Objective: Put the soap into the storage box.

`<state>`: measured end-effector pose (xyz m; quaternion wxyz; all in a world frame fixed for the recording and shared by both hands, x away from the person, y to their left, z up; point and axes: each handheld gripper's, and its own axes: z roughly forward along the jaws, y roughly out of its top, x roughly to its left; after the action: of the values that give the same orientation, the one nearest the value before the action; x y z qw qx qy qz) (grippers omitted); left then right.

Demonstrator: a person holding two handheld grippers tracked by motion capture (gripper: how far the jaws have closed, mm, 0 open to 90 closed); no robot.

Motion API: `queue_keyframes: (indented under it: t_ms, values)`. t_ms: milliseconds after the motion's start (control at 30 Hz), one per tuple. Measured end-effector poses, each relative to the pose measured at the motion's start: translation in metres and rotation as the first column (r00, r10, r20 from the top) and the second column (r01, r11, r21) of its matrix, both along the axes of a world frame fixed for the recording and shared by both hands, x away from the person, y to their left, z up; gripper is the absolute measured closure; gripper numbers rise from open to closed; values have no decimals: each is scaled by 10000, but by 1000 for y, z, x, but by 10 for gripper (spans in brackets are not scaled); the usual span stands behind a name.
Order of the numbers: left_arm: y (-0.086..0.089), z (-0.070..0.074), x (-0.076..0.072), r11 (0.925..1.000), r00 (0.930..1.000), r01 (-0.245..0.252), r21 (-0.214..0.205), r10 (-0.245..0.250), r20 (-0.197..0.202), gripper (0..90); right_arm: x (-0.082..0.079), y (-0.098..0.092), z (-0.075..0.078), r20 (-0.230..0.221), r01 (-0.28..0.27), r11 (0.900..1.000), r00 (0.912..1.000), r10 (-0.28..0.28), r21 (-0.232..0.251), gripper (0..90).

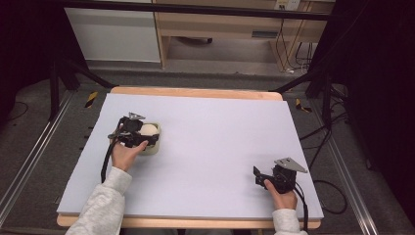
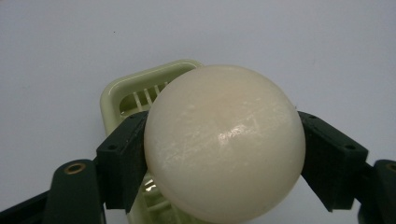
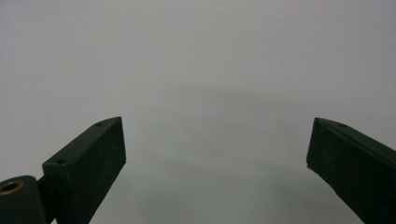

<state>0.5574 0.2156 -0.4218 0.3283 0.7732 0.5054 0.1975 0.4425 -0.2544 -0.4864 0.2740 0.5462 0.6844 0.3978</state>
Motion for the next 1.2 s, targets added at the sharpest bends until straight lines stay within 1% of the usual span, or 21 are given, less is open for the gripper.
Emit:
queue_keyframes:
  t_ms: [133, 233, 467, 867, 1200]
  values:
    - [3, -2, 4, 9999, 10000, -94, 39, 94, -32, 238, 0, 0, 0, 0, -4, 10000, 10000, 4, 2, 51]
    - [6, -4, 8, 9997, 9996, -244, 73, 245, -138, 239, 0, 0, 0, -4, -8, 10000, 10000, 8, 6, 51]
    - [8, -8, 11, 9993, 9991, -324, 171, 328, -250, 239, 0, 0, 0, -19, -12, 10000, 10000, 12, 14, 50]
    - [6, -15, 13, 9990, 9986, -289, 338, 304, -432, 239, 0, 0, 0, -17, -10, 10000, 10000, 10, 18, 50]
    - [7, -18, 13, 9986, 9983, -300, 439, 322, -490, 239, 0, 0, 0, -24, -11, 10000, 10000, 11, 16, 50]
